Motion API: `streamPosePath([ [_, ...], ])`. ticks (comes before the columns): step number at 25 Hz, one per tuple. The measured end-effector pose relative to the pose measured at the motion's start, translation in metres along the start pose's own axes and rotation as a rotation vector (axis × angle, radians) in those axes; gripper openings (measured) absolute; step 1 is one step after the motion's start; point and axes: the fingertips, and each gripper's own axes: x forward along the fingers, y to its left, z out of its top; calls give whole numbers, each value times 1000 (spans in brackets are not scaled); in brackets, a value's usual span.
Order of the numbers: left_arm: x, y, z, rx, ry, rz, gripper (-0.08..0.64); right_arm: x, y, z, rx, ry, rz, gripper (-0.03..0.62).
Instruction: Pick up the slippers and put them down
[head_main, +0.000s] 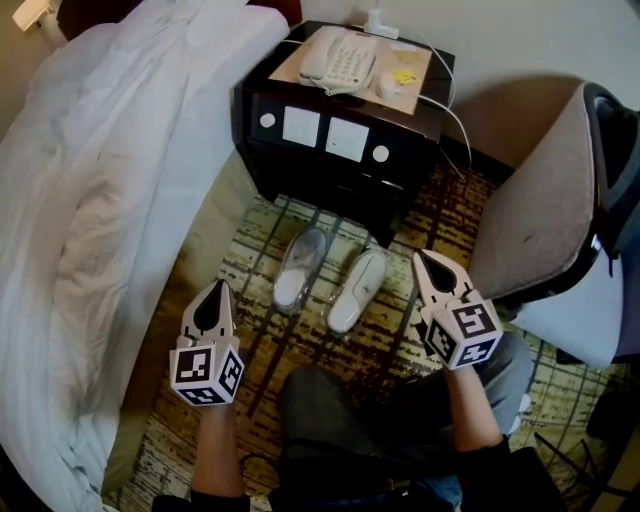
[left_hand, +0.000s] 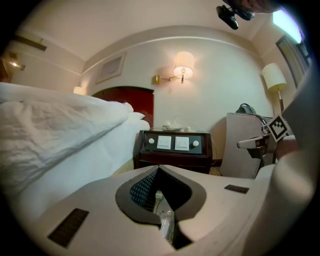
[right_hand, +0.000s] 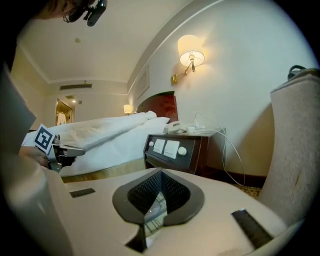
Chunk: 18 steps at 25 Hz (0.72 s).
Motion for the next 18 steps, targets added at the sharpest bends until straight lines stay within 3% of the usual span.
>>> streamPosePath([
  [6,-11,13,38,-16,-40,9,1,-1,-20,60,-18,-76,-24,0],
  [13,-9,18,77,-26,-88,4,1,-7,-28,91,4,-106,-7,0],
  [18,-5,17,80,-8,-100,0,1,-1,-28,94,-17,-111,-2,0],
])
